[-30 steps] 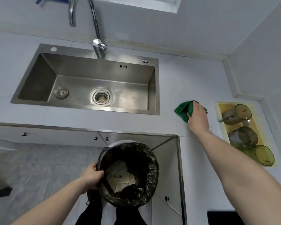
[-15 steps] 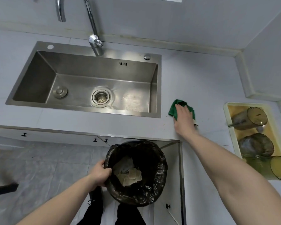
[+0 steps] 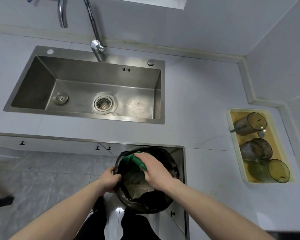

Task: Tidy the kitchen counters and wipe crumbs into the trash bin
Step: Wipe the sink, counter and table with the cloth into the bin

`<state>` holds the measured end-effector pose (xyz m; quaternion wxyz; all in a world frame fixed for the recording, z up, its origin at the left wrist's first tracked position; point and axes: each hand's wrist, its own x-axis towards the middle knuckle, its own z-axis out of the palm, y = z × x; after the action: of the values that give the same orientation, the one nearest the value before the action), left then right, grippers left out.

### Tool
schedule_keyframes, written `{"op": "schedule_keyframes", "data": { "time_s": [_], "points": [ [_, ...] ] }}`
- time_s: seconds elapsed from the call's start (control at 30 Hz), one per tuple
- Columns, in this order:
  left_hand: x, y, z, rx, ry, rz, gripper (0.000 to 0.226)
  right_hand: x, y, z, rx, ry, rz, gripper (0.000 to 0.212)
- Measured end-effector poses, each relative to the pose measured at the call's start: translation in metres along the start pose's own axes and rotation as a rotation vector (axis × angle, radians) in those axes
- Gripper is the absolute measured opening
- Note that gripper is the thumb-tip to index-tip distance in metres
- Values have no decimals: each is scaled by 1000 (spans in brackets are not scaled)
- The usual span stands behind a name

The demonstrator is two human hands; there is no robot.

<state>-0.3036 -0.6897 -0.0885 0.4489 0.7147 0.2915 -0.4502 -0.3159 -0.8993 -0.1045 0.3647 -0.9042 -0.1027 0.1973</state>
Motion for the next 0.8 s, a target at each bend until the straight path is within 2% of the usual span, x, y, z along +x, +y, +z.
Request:
{"op": "schedule_keyframes", "data": {
  "time_s": [0.2,0.33,0.43,0.57,0.73,0.8],
  "points": [
    [-8,9,1,57,-29,18,52,-35,-2,-60,154,266,93,52],
    [-12,12,7,87,-21,29,53,-47,22,-132,111,532,146,50],
    [-11,13,11,103,-22,36,53,-44,53,-179,11,647,246,50],
    [-3,13,18,111,7,47,49,-26,103,-217,-101,652,386,52],
    [10,10,29,95,36,69,43,-6,155,-216,-76,565,579,54],
    [13,9,32,113,52,84,41,-5,172,-206,-78,468,626,56]
  ]
}}
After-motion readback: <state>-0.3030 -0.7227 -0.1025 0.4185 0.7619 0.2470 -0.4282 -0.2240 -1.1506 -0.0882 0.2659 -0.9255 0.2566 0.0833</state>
